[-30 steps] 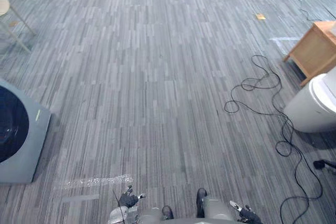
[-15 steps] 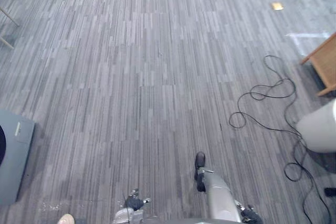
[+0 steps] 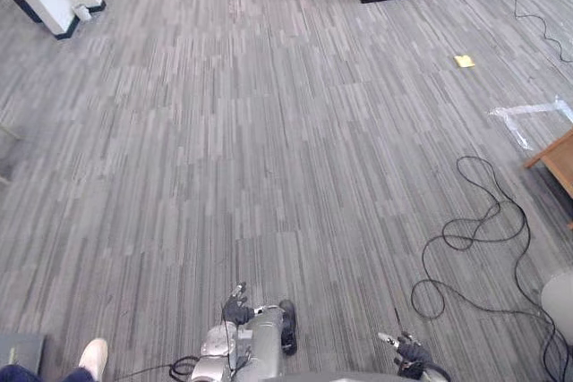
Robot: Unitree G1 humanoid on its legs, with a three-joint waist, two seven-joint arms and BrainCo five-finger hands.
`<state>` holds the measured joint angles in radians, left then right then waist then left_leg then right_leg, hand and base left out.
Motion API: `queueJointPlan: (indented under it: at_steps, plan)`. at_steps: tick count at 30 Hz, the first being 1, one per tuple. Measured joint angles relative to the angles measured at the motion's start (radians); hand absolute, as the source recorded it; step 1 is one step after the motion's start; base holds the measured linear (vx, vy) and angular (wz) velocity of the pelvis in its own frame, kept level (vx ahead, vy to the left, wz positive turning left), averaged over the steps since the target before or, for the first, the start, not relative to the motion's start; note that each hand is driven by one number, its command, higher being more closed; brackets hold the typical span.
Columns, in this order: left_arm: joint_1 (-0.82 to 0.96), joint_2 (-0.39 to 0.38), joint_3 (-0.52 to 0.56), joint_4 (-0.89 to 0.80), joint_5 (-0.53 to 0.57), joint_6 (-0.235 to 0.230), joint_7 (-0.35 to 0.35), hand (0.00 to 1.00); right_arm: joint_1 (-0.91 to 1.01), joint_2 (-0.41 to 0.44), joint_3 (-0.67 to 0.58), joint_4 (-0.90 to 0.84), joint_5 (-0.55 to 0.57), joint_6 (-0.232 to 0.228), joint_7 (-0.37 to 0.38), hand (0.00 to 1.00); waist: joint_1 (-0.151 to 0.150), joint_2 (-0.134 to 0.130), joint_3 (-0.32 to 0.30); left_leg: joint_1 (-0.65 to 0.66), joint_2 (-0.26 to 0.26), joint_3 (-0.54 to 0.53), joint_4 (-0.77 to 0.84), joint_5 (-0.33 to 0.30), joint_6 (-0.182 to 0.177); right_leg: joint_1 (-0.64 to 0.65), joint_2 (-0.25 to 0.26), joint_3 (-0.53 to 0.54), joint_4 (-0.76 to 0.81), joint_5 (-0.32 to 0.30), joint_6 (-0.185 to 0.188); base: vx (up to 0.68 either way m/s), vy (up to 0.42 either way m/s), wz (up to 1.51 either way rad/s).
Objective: Organize washtable
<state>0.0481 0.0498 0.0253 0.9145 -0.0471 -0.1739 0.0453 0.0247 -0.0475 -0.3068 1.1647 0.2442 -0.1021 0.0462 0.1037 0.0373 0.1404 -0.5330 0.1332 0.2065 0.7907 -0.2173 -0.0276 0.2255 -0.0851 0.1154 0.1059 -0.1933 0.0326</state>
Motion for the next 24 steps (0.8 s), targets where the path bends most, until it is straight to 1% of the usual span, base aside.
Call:
queueJointPlan:
  at_steps: [1, 2, 3, 4, 5, 6, 7, 8, 9, 10, 11, 12, 13, 14, 15, 16, 17, 18, 19, 20, 21, 22, 23, 24]
  plan:
    - [0.015, -0.011, 0.012, 0.002, -0.001, 0.005, 0.007, 0.00, 0.017, -0.004, -0.009, 0.009, -0.017, 0.002, -0.001, 0.00, -0.001, -0.013, -0.034, 0.051, -0.027, -0.017, -0.217, 0.029, 0.035, -0.018, -0.002, 0.031, 0.075, -0.020, 0.056, 0.48, 0.332, -0.45]
    - [0.023, 0.000, 0.016, 0.012, -0.008, 0.004, 0.008, 0.00, 0.017, -0.003, -0.009, 0.010, -0.024, 0.002, -0.002, 0.00, -0.002, -0.035, -0.033, 0.078, -0.045, 0.006, -0.216, 0.021, 0.105, -0.029, -0.013, 0.046, 0.156, -0.036, 0.113, 0.42, 0.230, -0.07]
    - [0.024, 0.015, 0.013, 0.034, -0.012, 0.003, 0.010, 0.00, 0.034, 0.020, -0.009, 0.012, -0.034, 0.001, 0.001, 0.00, -0.018, -0.078, -0.055, 0.135, -0.091, 0.032, -0.257, -0.012, 0.108, -0.112, -0.031, 0.105, 0.370, -0.023, 0.237, 0.70, 0.276, 0.03]
    - [0.024, 0.022, 0.012, 0.045, -0.022, 0.004, 0.010, 0.00, 0.033, 0.036, -0.012, 0.011, -0.039, 0.001, -0.001, 0.00, -0.030, -0.090, -0.054, 0.196, -0.115, 0.042, -0.269, -0.043, 0.122, -0.184, -0.011, 0.167, 0.579, 0.054, 0.251, 0.60, 0.192, 0.13]
    - [0.026, 0.024, 0.012, 0.052, -0.024, 0.006, 0.011, 0.00, 0.033, 0.036, -0.016, 0.008, -0.037, 0.003, 0.001, 0.00, -0.036, -0.091, -0.052, 0.231, -0.126, 0.040, -0.274, -0.062, 0.126, -0.209, -0.003, 0.170, 0.668, 0.087, 0.250, 0.70, 0.217, -0.08]
    - [0.024, 0.028, 0.007, 0.076, -0.031, 0.014, 0.011, 0.00, 0.038, 0.035, -0.024, 0.009, -0.035, 0.002, 0.001, 0.00, -0.040, -0.094, -0.047, 0.326, -0.154, 0.037, -0.309, -0.098, 0.133, -0.269, -0.004, 0.128, 0.847, 0.088, 0.247, 0.45, 0.140, -0.07]
    - [0.029, 0.028, 0.002, 0.090, -0.034, 0.016, 0.010, 0.00, 0.052, 0.039, -0.040, 0.000, -0.021, 0.001, 0.002, 0.00, -0.041, -0.079, -0.042, 0.410, -0.169, 0.036, -0.354, -0.111, 0.135, -0.308, -0.004, 0.077, 0.933, 0.081, 0.243, 0.59, 0.164, -0.06]
    - [0.036, 0.028, -0.009, 0.106, -0.052, 0.016, 0.007, 0.00, 0.060, 0.039, -0.041, -0.022, -0.007, -0.003, 0.002, 0.00, -0.049, -0.073, -0.042, 0.490, -0.177, 0.028, -0.410, -0.114, 0.137, -0.351, -0.005, 0.008, 0.984, 0.057, 0.222, 0.48, 0.116, 0.13]
    - [0.041, 0.028, -0.022, 0.120, -0.066, 0.018, 0.002, 0.00, 0.063, 0.038, -0.041, -0.040, 0.004, -0.004, 0.004, 0.00, -0.064, -0.072, -0.043, 0.559, -0.180, 0.008, -0.465, -0.112, 0.136, -0.393, -0.004, -0.062, 0.999, 0.019, 0.179, 0.60, 0.117, 0.39]
    - [0.039, 0.029, -0.031, 0.152, -0.071, 0.021, -0.001, 0.00, 0.063, 0.036, -0.052, -0.052, 0.020, -0.007, 0.008, 0.00, -0.079, -0.054, -0.043, 0.648, -0.178, -0.016, -0.531, -0.108, 0.135, -0.449, 0.001, -0.136, 0.966, -0.048, 0.083, 0.60, 0.069, 0.59]
    - [0.036, 0.027, -0.030, 0.161, -0.080, 0.029, -0.002, 0.00, 0.061, 0.037, -0.075, -0.052, 0.044, -0.008, 0.018, 0.00, -0.093, -0.048, -0.041, 0.704, -0.171, -0.042, -0.569, -0.108, 0.136, -0.495, 0.016, -0.167, 0.903, -0.081, 0.043, 0.74, 0.030, 0.84]
    - [0.026, 0.018, -0.030, 0.185, -0.081, 0.038, -0.006, 0.00, 0.061, 0.034, -0.101, -0.054, 0.078, -0.011, 0.020, 0.00, -0.101, -0.032, -0.036, 0.764, -0.152, -0.078, -0.615, -0.108, 0.136, -0.554, 0.040, -0.188, 0.775, -0.104, 0.021, 0.75, -0.030, 0.98]
    - [0.024, 0.012, -0.031, 0.196, -0.080, 0.040, -0.016, 0.00, 0.063, 0.027, -0.116, -0.053, 0.090, -0.012, 0.018, 0.00, -0.115, -0.024, -0.037, 0.794, -0.137, -0.104, -0.638, -0.108, 0.136, -0.596, 0.039, -0.199, 0.637, -0.091, 0.024, 0.75, -0.077, 1.29]
    - [0.022, 0.010, -0.030, 0.197, -0.078, 0.041, -0.028, 0.00, 0.065, 0.028, -0.120, -0.050, 0.104, -0.010, 0.017, 0.00, -0.123, -0.022, -0.034, 0.831, -0.127, -0.140, -0.670, -0.108, 0.136, -0.636, 0.019, -0.199, 0.389, 0.000, 0.044, 0.63, -0.088, 1.15]
    - [0.023, 0.011, -0.026, 0.197, -0.078, 0.041, -0.029, 0.00, 0.070, 0.027, -0.120, -0.049, 0.109, -0.009, 0.016, 0.00, -0.130, -0.027, -0.034, 0.850, -0.128, -0.154, -0.692, -0.108, 0.136, -0.650, 0.001, -0.204, 0.264, 0.051, 0.062, 0.69, -0.141, 1.20]
    - [0.030, 0.014, -0.002, 0.198, -0.080, 0.040, -0.028, 0.00, 0.077, 0.028, -0.124, -0.038, 0.110, -0.005, 0.016, 0.00, -0.138, -0.044, -0.035, 0.895, -0.140, -0.186, -0.726, -0.111, 0.131, -0.692, -0.045, -0.204, 0.147, 0.105, 0.089, 0.77, -0.200, 1.04]
    - [0.041, 0.006, 0.025, 0.209, -0.082, 0.041, -0.024, 0.00, 0.082, 0.022, -0.132, -0.014, 0.117, 0.002, 0.014, 0.00, -0.145, -0.039, -0.037, 0.921, -0.135, -0.223, -0.685, -0.121, 0.112, -0.711, -0.040, -0.175, 0.194, 0.197, 0.058, 0.80, -0.223, 0.91]
    - [0.043, -0.005, 0.035, 0.215, -0.080, 0.043, -0.023, 0.00, 0.088, 0.015, -0.146, -0.005, 0.123, 0.005, 0.014, 0.00, -0.146, -0.029, -0.050, 0.908, -0.112, -0.233, -0.627, -0.123, 0.108, -0.701, -0.017, -0.164, 0.209, 0.249, 0.024, 0.85, -0.260, 0.59]
    - [0.046, -0.034, 0.082, 0.221, -0.079, 0.045, -0.024, 0.00, 0.098, 0.006, -0.171, -0.006, 0.145, 0.004, 0.014, 0.00, -0.145, 0.019, -0.060, 0.847, -0.067, -0.232, -0.451, -0.094, 0.060, -0.668, 0.017, -0.176, 0.213, 0.311, 0.002, 0.70, -0.211, 0.18]
    - [0.044, -0.053, 0.125, 0.222, -0.080, 0.045, -0.023, 0.00, 0.094, -0.004, -0.190, -0.007, 0.161, 0.003, 0.016, 0.00, -0.142, 0.047, -0.052, 0.813, -0.039, -0.225, -0.352, -0.052, 0.012, -0.644, 0.039, -0.194, 0.220, 0.289, 0.013, 0.86, -0.266, -0.06]
    - [0.046, -0.084, 0.208, 0.218, -0.097, 0.046, -0.024, 0.00, 0.090, -0.014, -0.192, -0.013, 0.182, 0.003, 0.017, 0.00, -0.138, 0.076, -0.045, 0.724, -0.008, -0.204, -0.146, 0.133, -0.029, -0.592, 0.071, -0.193, 0.217, 0.244, -0.012, 0.86, -0.211, -0.48]
    - [0.049, -0.094, 0.240, 0.214, -0.116, 0.047, -0.024, 0.00, 0.088, -0.020, -0.179, -0.014, 0.191, 0.002, 0.015, 0.00, -0.126, 0.080, -0.038, 0.630, 0.043, -0.152, 0.048, 0.323, -0.070, -0.524, 0.099, -0.172, 0.178, 0.212, -0.035, 0.85, -0.193, -0.55]
    - [0.044, -0.093, 0.242, 0.213, -0.125, 0.048, -0.025, 0.00, 0.088, -0.021, -0.179, -0.013, 0.192, 0.001, 0.012, 0.00, -0.122, 0.088, -0.030, 0.583, 0.081, -0.113, 0.159, 0.286, -0.040, -0.472, 0.116, -0.167, 0.148, 0.203, -0.048, 0.83, -0.141, -0.60]
    - [0.042, -0.090, 0.242, 0.190, -0.153, 0.048, -0.028, 0.00, 0.088, -0.021, -0.173, -0.011, 0.192, 0.001, -0.001, 0.00, -0.110, 0.080, -0.012, 0.510, 0.131, -0.060, 0.313, 0.186, 0.016, -0.364, 0.136, -0.150, 0.089, 0.189, -0.068, 0.92, -0.117, -0.48]
